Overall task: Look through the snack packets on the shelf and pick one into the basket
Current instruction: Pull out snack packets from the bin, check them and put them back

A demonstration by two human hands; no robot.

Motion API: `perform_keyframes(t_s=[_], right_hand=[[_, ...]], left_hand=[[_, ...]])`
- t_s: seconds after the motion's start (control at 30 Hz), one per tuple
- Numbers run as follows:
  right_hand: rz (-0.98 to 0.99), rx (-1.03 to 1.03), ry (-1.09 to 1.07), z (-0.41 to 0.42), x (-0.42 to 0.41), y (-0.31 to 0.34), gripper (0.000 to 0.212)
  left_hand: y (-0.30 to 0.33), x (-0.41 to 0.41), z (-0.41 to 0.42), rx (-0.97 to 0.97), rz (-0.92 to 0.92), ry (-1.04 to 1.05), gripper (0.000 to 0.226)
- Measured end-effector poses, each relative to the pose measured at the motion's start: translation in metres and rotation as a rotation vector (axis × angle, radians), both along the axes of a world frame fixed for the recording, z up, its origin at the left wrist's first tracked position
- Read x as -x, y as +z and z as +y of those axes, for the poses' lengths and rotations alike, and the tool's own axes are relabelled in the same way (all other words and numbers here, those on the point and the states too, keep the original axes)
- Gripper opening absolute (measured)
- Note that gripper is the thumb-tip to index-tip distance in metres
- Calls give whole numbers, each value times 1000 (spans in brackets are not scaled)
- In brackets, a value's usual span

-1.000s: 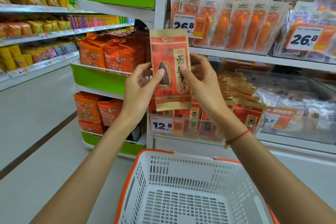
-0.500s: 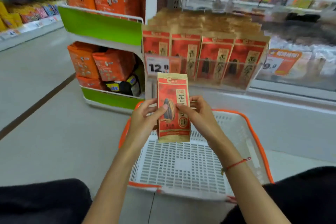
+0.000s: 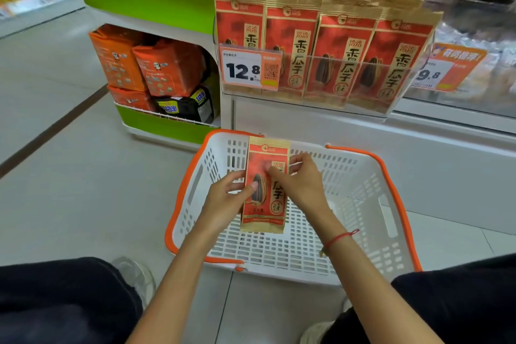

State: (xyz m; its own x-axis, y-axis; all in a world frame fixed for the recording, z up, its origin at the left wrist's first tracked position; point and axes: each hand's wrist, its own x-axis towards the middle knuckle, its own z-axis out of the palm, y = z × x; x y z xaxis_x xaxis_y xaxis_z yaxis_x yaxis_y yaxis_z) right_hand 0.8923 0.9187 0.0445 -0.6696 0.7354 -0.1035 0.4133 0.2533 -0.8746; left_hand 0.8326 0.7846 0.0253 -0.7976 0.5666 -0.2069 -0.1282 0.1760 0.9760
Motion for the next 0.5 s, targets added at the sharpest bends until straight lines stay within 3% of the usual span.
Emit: perform_keyframes(t_s=[0.17,0.37,0.5], right_hand=[[61,177,-3,14,-1,-6,8],[45,159,192,12,-1,-5,39],[-11,354,335,16,-7,0,58]], left_hand=[[-4,4,-5,-8,-25,41,15],[1,7,-6,-71,-44,96,12],[5,9,-8,-109,-72,137,19]])
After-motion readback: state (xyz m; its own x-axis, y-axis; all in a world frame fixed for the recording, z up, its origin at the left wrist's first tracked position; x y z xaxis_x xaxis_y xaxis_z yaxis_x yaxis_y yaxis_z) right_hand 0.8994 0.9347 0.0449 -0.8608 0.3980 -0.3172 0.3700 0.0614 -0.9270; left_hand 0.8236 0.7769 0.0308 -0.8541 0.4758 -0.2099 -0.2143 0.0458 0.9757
